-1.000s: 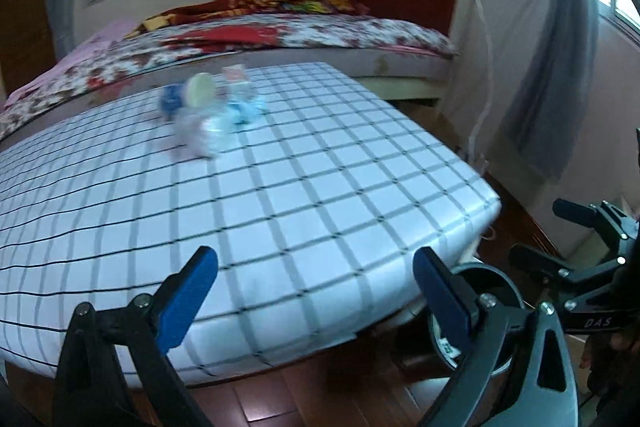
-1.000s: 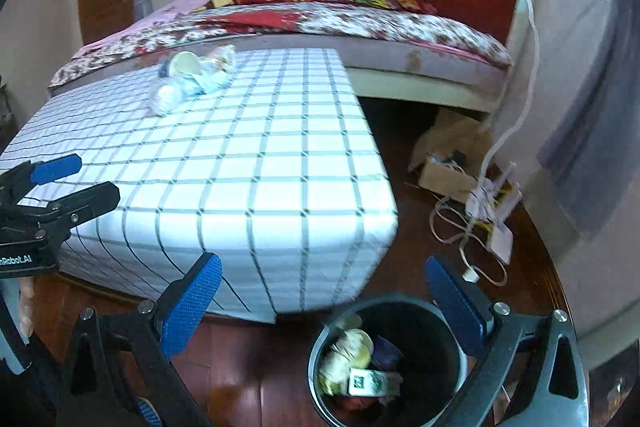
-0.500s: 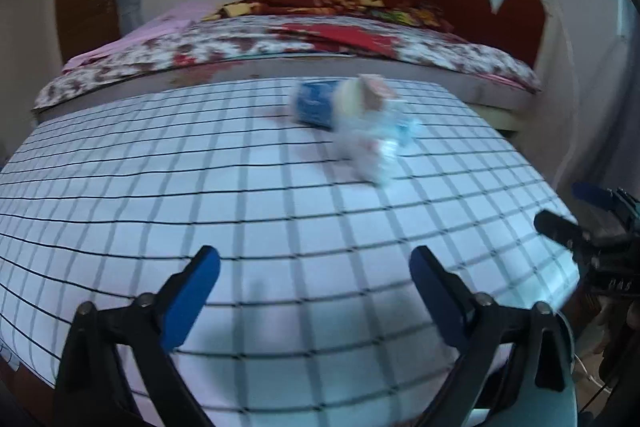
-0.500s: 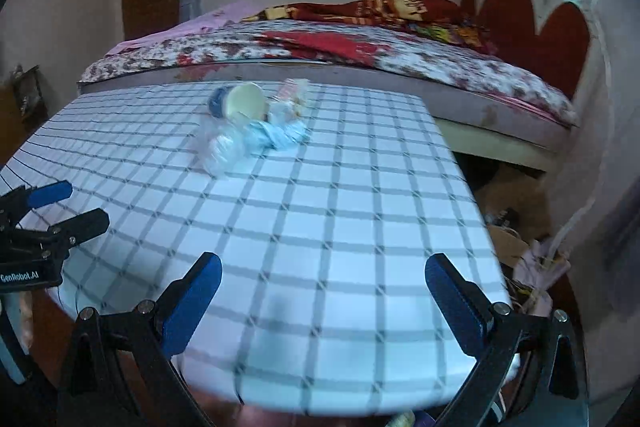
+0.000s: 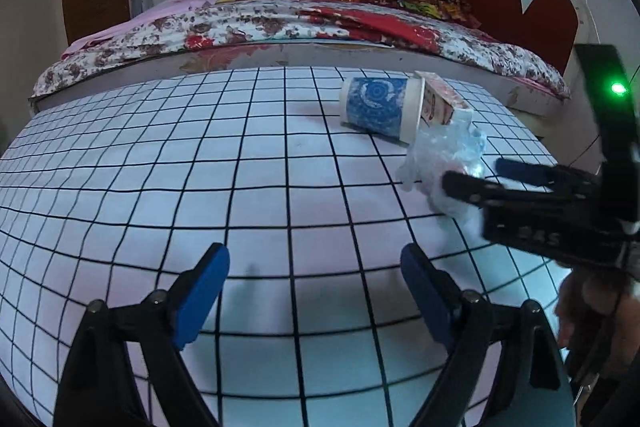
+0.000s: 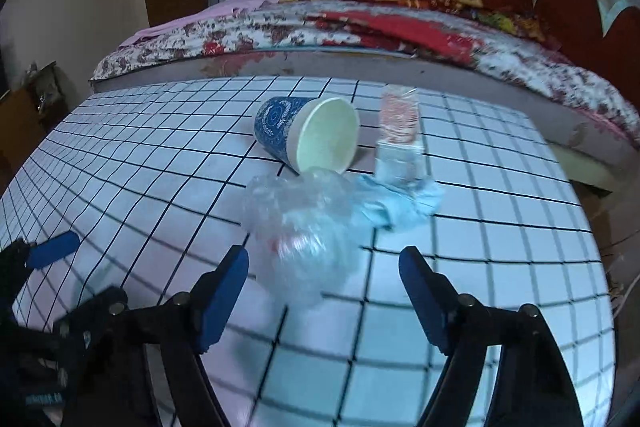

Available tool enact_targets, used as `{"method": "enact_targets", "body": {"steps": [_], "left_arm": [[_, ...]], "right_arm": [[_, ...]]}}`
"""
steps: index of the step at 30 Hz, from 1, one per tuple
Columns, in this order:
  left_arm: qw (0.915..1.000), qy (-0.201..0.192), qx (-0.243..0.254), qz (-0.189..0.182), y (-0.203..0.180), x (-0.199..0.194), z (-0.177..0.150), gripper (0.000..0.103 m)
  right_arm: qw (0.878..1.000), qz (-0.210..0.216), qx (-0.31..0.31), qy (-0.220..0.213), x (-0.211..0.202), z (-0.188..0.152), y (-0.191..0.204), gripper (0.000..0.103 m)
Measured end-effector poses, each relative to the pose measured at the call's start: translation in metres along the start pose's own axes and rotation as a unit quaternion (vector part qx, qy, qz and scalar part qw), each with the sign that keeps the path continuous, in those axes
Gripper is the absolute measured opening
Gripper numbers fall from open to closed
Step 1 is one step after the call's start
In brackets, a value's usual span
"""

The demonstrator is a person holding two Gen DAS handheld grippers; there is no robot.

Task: Collect trash
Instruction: 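Grasp the clear plastic bag with the right tool while the left tool grasps the blue face mask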

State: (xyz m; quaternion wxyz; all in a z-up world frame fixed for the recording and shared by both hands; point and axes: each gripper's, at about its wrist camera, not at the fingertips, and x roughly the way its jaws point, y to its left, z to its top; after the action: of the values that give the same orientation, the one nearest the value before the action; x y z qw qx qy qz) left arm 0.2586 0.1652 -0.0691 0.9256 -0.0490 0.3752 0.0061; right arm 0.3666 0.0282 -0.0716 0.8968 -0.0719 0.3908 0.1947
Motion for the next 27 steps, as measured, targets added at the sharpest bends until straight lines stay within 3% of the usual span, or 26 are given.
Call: {"method": "enact_targets", "body": {"steps": [3,5,8,11,17,20,23,27], "left_arm": [[1.0,0.002,0.002,-0.007,-0.004,0.005,0.002,0.088],[0.9999,0.001,0.007,-0.011,-0.008,0.006,0.002,0.088],[0.9998,-0.003,0.012,-0.017,-0.013,0.007,0.004,0.088],[0.9997,-0.007,0.013,-0.019,-0.019,0.012,0.009,0.088],[0.9991,0.002,0.009,-0.042,-0.037,0.025,0.021,0.089],[0.9982,0.006,0.02,-0.056,-0.056,0.029,0.022,0.089],[0.9975,0.003,0.029,-0.065,-0.072,0.029,0.025,0.089],[0.9966,0.001,0.038,-0.073,-0.086,0.031,0.028,0.089]], "right_arm": [[1.0,0.016,-0.002,0.018,0.015,0.001,-0.001,0.049],[0.999,0.031,-0.007,0.012,0.012,-0.002,-0.002,0.042],[0.999,0.035,-0.015,-0.006,-0.006,-0.01,-0.005,0.04],[0.999,0.01,-0.028,-0.031,-0.034,-0.023,-0.016,0.04],[0.997,-0.051,0.034,-0.049,-0.051,-0.021,-0.074,0.04],[0.996,-0.06,0.054,-0.045,-0.048,-0.016,-0.095,0.04],[0.996,-0.04,0.068,-0.043,-0.053,-0.016,-0.109,0.04],[0.995,-0.049,0.066,-0.053,-0.073,-0.035,-0.118,0.04]]}}
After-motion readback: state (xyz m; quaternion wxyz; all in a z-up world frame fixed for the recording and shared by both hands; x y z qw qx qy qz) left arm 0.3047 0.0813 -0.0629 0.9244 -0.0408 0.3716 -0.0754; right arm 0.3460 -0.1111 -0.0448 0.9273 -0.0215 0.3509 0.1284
